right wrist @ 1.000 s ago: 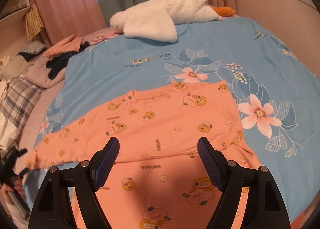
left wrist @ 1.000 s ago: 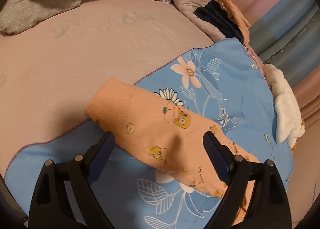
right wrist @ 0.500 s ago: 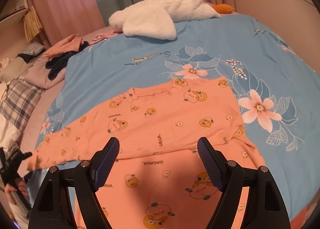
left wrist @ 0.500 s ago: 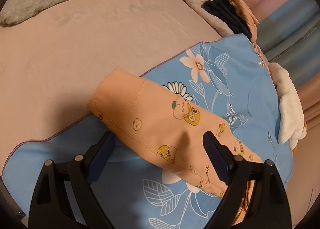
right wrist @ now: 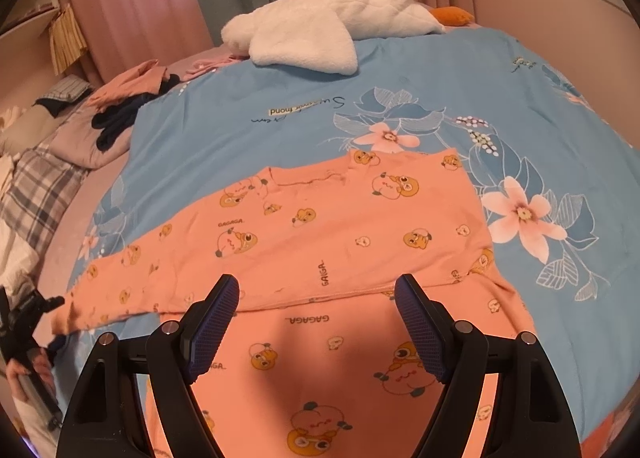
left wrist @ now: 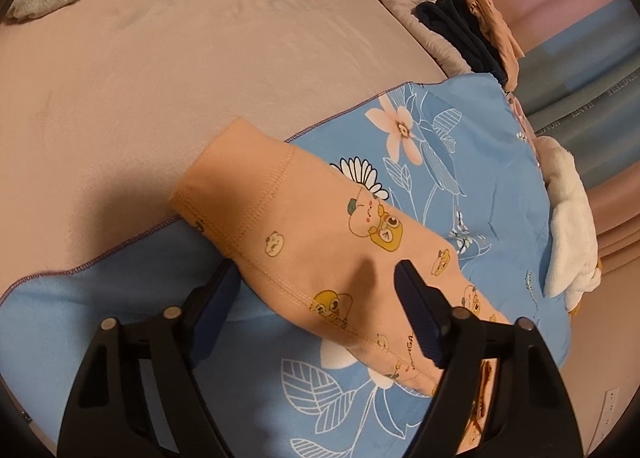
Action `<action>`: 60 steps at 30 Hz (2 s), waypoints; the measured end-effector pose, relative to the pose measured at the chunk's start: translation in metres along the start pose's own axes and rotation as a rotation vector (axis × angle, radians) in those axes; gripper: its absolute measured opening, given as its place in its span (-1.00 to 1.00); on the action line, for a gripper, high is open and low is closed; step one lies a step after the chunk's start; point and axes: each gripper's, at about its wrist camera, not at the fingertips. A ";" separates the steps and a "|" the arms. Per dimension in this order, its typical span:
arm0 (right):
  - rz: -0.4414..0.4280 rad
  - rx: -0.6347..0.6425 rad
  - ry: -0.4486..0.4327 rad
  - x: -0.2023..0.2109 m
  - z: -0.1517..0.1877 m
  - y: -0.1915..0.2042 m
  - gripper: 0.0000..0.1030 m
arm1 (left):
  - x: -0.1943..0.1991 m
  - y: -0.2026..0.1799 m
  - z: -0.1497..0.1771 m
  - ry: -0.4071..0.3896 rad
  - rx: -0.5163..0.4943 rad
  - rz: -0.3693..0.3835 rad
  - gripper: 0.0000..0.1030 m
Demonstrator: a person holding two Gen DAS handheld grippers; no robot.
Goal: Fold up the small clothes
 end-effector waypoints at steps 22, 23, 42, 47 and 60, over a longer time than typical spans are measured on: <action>0.007 -0.022 0.000 0.001 0.005 -0.007 0.55 | 0.005 0.027 -0.006 -0.029 0.187 0.070 -0.78; 0.008 -0.024 0.001 0.001 0.005 -0.007 0.55 | 0.004 0.025 -0.005 -0.030 0.187 0.089 -0.90; -0.011 -0.013 -0.004 0.001 0.004 -0.001 0.55 | 0.033 -0.106 0.060 -0.212 -0.333 0.273 -0.90; -0.013 -0.010 -0.004 0.003 0.005 0.000 0.55 | 0.026 -0.138 0.095 -0.169 -0.519 0.351 -0.90; -0.007 -0.033 -0.004 0.005 0.005 -0.008 0.55 | -0.033 -0.171 0.163 0.036 -0.794 0.307 -0.89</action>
Point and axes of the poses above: each gripper's, at about its wrist camera, not at the fingertips, and x roughly against the way its jaws point, y to its left, z to its underside, and after that the axes turned 1 degree about -x, right-handed
